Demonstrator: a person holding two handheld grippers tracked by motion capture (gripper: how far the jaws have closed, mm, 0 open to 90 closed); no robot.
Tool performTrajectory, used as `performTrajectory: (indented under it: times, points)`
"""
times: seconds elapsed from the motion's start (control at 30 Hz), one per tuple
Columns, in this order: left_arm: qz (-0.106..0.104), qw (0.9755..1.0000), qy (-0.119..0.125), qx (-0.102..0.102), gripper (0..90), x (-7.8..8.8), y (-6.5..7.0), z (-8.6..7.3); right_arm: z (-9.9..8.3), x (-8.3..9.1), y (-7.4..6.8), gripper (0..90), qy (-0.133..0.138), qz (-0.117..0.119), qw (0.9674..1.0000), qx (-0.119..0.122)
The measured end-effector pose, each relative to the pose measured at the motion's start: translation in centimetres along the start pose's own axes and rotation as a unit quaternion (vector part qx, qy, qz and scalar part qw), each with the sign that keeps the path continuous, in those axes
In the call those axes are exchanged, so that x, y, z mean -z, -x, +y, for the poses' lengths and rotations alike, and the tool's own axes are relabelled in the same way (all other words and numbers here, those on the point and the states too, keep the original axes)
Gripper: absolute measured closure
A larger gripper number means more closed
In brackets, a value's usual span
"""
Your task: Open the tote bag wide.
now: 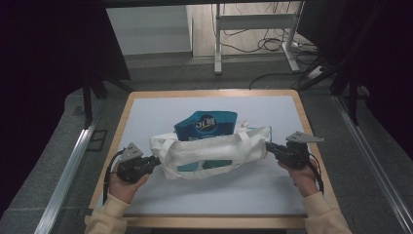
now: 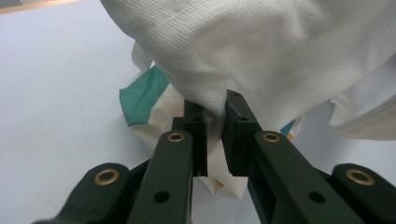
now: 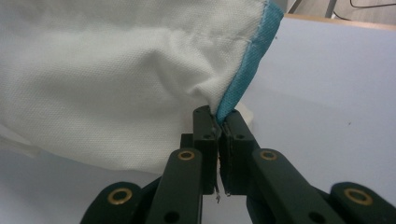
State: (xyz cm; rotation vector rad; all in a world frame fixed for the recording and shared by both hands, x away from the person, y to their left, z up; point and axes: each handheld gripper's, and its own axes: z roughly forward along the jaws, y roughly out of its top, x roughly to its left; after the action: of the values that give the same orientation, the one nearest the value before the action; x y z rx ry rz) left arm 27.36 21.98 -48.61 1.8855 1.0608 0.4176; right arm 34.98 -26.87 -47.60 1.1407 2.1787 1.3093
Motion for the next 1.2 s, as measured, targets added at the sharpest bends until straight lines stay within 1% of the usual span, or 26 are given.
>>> performTrajectory:
  times: [0.13, 0.3, 0.47, 0.63, 0.73, 1.03, 1.2]
  points:
    - [0.0, 0.9999, -0.011, 0.002, 81.8, -0.6, -0.1, -0.3, -0.6, -0.5, 0.0, 85.3, -0.015, -0.003, 0.9999, 0.002]
    - [0.0, 0.9996, -0.029, 0.002, 81.9, -1.5, -0.4, -0.7, -1.7, -1.3, 0.1, 85.5, -0.033, -0.003, 0.9994, -0.004]
    - [-0.001, 0.9991, -0.042, 0.006, 82.0, -2.3, -0.6, -1.1, -2.2, -1.7, 0.1, 85.6, -0.048, -0.005, 0.9988, 0.0]
    - [-0.001, 0.9988, -0.048, 0.007, 82.1, -2.7, -0.7, -1.3, -2.5, -1.9, 0.2, 85.9, -0.054, -0.006, 0.9985, -0.002]
    - [-0.001, 0.9986, -0.051, 0.008, 82.2, -3.0, -0.7, -1.5, -2.7, -2.0, 0.1, 86.0, -0.055, -0.007, 0.9984, 0.001]
    - [0.0, 0.9983, -0.056, 0.012, 82.3, -3.3, -0.7, -1.6, -2.8, -2.2, 0.1, 86.1, -0.06, -0.008, 0.9981, -0.003]
    - [0.0, 0.9985, -0.054, 0.01, 82.1, -3.3, -0.7, -1.6, -2.9, -2.2, 0.1, 86.0, -0.059, -0.008, 0.9982, -0.002]
